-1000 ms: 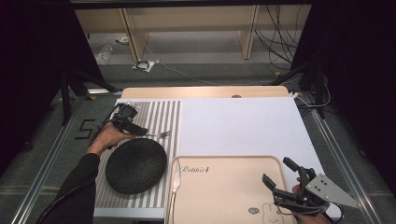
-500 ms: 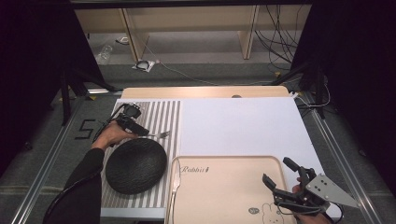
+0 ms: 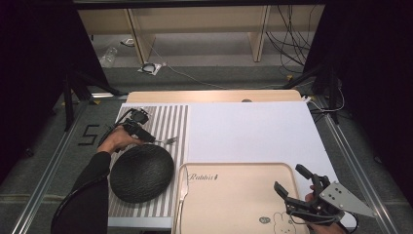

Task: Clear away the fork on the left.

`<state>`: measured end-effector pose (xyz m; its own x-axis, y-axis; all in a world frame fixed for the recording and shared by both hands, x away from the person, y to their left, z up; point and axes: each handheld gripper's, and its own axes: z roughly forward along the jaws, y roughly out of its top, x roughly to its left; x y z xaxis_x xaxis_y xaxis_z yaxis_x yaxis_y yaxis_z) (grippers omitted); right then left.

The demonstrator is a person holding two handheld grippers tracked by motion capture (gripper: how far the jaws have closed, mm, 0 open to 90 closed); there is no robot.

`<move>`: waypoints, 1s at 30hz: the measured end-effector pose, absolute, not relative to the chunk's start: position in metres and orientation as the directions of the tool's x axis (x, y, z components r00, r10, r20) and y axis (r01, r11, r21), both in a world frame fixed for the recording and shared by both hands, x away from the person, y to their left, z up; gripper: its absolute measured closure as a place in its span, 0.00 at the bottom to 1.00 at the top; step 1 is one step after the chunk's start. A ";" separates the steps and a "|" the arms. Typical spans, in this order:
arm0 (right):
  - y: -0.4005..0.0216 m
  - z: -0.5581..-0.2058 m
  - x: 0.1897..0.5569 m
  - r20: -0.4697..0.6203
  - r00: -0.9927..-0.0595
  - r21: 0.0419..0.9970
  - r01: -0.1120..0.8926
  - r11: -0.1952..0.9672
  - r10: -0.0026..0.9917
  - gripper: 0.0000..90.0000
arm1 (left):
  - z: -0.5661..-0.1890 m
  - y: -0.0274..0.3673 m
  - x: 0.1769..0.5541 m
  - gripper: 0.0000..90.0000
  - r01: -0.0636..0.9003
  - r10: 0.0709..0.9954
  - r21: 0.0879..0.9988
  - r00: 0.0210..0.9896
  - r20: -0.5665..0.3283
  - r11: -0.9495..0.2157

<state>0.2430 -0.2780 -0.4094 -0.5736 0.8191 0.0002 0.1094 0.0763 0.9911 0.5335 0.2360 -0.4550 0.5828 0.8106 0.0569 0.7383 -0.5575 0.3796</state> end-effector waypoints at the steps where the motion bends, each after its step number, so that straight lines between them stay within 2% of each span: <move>1: -0.278 -0.409 0.243 0.000 -0.574 0.991 0.109 0.077 0.819 0.18 | -0.456 0.236 0.534 0.32 0.739 0.810 0.374 0.584 0.059 -0.560; 7: -0.278 -0.409 0.242 -0.002 -0.575 0.991 0.110 0.079 0.818 0.18 | -0.458 0.238 0.536 0.37 0.736 0.805 0.368 0.590 0.064 -0.569; 13: -0.278 -0.410 0.243 -0.006 -0.574 0.991 0.107 0.082 0.818 0.18 | -0.460 0.237 0.535 0.42 0.708 0.769 0.342 0.634 0.076 -0.618; 30: -0.277 -0.411 0.243 0.001 -0.576 0.990 0.115 0.081 0.817 0.18 | -0.461 0.232 0.541 0.51 0.658 0.701 0.293 0.710 0.066 -0.694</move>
